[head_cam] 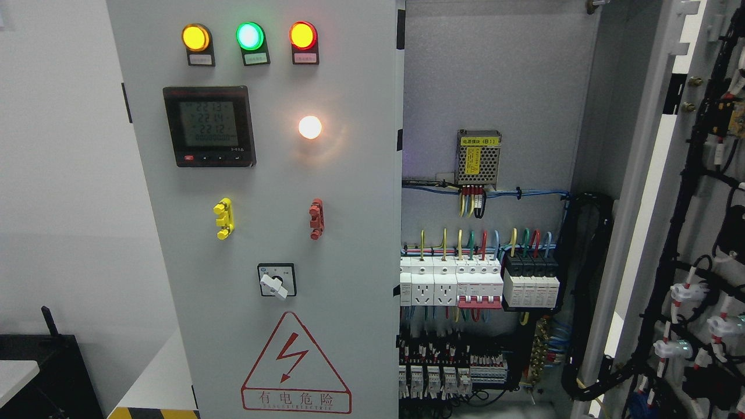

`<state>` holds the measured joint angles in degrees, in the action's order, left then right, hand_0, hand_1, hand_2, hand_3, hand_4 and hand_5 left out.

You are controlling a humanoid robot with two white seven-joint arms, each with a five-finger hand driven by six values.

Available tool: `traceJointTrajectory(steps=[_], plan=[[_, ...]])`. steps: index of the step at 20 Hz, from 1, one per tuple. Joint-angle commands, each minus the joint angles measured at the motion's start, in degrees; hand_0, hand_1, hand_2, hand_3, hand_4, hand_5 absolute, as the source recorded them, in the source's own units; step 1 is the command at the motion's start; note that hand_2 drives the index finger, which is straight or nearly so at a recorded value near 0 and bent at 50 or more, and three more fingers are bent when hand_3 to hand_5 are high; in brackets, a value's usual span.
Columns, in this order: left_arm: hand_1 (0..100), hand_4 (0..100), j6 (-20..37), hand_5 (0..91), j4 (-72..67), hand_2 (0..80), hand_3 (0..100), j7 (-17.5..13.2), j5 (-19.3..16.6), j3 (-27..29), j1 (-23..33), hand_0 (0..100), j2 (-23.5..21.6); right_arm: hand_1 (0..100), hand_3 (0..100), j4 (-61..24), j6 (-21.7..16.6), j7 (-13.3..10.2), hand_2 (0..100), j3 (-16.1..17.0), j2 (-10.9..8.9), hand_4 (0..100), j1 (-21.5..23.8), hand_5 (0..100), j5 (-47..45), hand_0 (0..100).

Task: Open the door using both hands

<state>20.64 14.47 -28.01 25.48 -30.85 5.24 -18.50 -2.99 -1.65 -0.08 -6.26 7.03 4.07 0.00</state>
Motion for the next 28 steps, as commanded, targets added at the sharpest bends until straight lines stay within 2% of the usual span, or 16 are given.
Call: traceJointTrajectory(steps=[1, 3, 6, 8, 14, 16, 19, 21, 24, 26, 28], plan=[[0, 0, -4.6, 0.0, -12.1, 0.0, 0, 0.0, -12.1, 13.8, -1.4, 0, 19.4, 0, 0, 0.0, 0.0, 0.0, 0, 0.1, -0.35, 0, 0.2, 0, 1.4, 38], [0, 0, -7.1, 0.0, -12.0, 0.0, 0, 1.2, -16.6, 18.9, -1.5, 0, 20.8, 0, 0, 0.0, 0.0, 0.0, 0, 0.1, -0.44, 0, 0.2, 0, 1.4, 38], [0, 0, -8.9, 0.0, -12.0, 0.0, 0, 7.2, -21.1, 22.8, -1.5, 0, 21.3, 0, 0, -0.1, 0.0, 0.0, 0, 0.1, -0.62, 0, 0.1, 0, 1.4, 38], [0, 0, -9.5, 0.0, -11.8, 0.0, 0, 9.8, -21.2, 23.5, -1.5, 0, 21.7, 0, 0, -0.6, 0.0, 0.0, 0, 0.2, -0.70, 0, 0.0, 0, 1.4, 38], [0, 0, -11.3, 0.0, -12.3, 0.0, 0, 10.0, -20.7, 32.2, -1.4, 0, 21.8, 0, 0, -1.8, 0.0, -0.1, 0, 0.3, -1.41, 0, 0.1, 0, 1.4, 38], [0, 0, -11.3, 0.0, -12.3, 0.0, 0, 10.1, -20.7, 34.7, -1.4, 0, 21.8, 0, 0, -2.8, -0.1, -0.2, 0, 0.6, -2.28, 0, 0.2, 0, 1.3, 38], [0, 0, -11.4, 0.0, -12.3, 0.0, 0, 9.9, -21.5, 38.1, -1.4, 0, 21.8, 0, 0, -11.0, 0.0, -0.1, 0, 1.2, -3.86, 0, 3.3, 0, 1.3, 38], [0, 0, -11.4, 0.0, -12.2, 0.0, 0, 9.7, -24.2, 39.8, -1.4, 0, 21.8, 0, 0, -18.4, 0.0, -0.1, 0, 1.2, -5.36, 0, 5.8, 0, 1.2, 38], [0, 0, -11.3, 0.0, -12.0, 0.0, 0, 9.6, -30.4, 44.6, -1.4, 0, 21.8, 0, 0, -31.2, -0.1, 0.0, 0, 1.2, -7.72, 0, 10.8, 0, 1.1, 38], [0, 0, -11.3, 0.0, -11.7, 0.0, 0, 9.6, -31.7, 45.5, -1.3, 0, 21.8, 0, 0, -40.2, 0.0, -0.1, 0, 1.0, -9.92, 0, 14.3, 0, 1.1, 38], [0, 0, -11.4, 0.0, -11.4, 0.0, 0, 9.6, -32.2, 45.7, -1.3, 0, 21.8, 0, 0, -47.0, 0.0, -0.2, 0, 0.8, -10.46, 0, 16.7, 0, 1.1, 38]])
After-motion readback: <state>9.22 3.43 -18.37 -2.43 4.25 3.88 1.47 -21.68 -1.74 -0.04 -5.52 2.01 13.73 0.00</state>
